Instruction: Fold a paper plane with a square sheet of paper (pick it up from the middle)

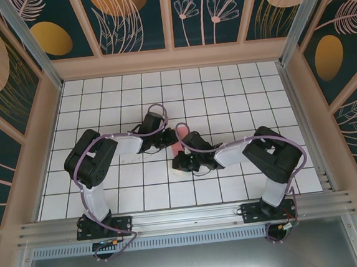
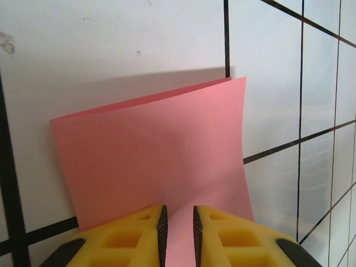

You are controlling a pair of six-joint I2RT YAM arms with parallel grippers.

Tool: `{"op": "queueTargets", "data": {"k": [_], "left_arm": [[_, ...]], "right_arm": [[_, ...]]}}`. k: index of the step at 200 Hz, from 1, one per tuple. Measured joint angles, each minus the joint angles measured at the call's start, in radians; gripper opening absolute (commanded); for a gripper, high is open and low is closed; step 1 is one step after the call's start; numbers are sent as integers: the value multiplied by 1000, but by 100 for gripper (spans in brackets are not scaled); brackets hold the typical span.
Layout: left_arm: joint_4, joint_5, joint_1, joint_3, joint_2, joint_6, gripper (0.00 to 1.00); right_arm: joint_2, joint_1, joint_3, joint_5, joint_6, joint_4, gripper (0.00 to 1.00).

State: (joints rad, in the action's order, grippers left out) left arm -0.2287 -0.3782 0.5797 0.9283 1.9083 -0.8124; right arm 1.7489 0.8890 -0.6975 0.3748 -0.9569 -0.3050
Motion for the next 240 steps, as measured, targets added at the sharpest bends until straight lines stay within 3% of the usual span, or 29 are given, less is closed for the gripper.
{"op": "queueTargets", "data": {"k": [94,131,167,179,197,240], "left_arm": [[-4,0,0,-3,-2,0,23],[-11,-8,0,-10,-6,24,25],[-8,-18,0,-20,-22,59,29],[2,-27,0,-21,-33,69,31],[16,-35,0,-22,-57,80,33],[33,-29,0,-22,-136,96,35]], "right_arm": [[-73,67,53,-50,-75,51,12],[-211,94,100,-122,-93,129,12],[-412,-5,142,-226,-97,171,15],[-452,-56,166,-247,-100,183,21],[-486,-129,209,-263,-93,187,32],[-489,-240,249,-219,-51,173,43]]}}
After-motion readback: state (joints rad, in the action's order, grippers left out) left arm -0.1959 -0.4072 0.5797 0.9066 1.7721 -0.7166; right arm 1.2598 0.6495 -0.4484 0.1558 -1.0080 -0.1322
